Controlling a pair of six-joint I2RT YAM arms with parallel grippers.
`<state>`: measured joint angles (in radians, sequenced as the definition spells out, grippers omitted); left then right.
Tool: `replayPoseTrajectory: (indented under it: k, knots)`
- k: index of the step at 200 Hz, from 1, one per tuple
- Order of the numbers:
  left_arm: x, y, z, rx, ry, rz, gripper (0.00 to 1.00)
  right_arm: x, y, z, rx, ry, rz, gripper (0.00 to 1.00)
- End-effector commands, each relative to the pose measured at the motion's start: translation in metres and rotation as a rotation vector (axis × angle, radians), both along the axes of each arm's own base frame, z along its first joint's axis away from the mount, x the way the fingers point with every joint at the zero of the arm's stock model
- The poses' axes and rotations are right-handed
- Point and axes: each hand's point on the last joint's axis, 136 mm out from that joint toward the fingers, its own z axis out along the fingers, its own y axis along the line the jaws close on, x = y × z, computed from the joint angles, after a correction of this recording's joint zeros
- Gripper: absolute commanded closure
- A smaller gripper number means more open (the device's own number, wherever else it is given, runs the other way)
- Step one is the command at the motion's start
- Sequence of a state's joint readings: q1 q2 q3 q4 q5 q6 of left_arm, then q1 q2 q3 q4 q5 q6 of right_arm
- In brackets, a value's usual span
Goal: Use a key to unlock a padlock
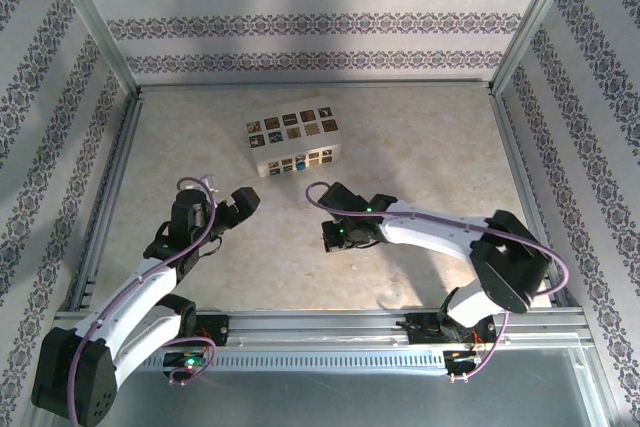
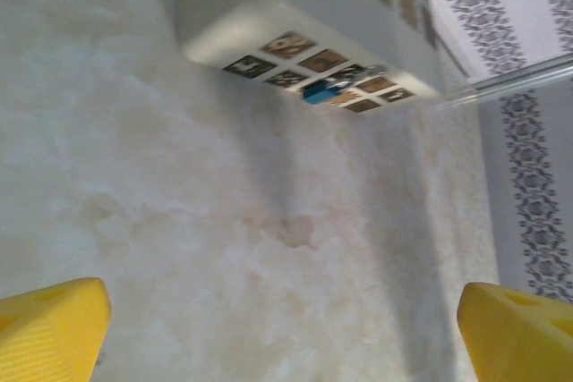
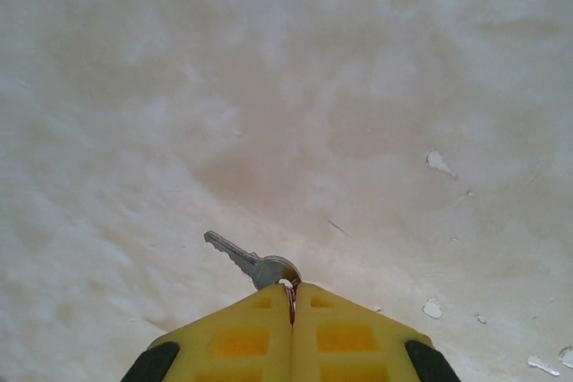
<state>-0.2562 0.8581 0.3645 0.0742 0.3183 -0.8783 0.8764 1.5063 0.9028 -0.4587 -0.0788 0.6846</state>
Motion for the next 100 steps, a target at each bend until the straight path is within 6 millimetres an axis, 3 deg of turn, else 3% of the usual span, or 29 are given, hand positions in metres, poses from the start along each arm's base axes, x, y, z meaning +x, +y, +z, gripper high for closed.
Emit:
replayPoseTrajectory:
  k: [1,65,100]
  knots:
    - [0.005,-0.018,0.036,-0.092,-0.059,-0.057,0.00,0.018,0.015,0.031,0.183,-0.108,-0.039,1.00]
    - [0.008,-0.074,0.116,-0.237,-0.205,-0.354,0.17,0.050,0.015,0.110,0.599,-0.364,-0.180,1.00]
    - [0.007,-0.099,0.127,-0.232,-0.247,-0.408,0.30,0.049,0.011,0.128,0.666,-0.397,-0.204,1.00]
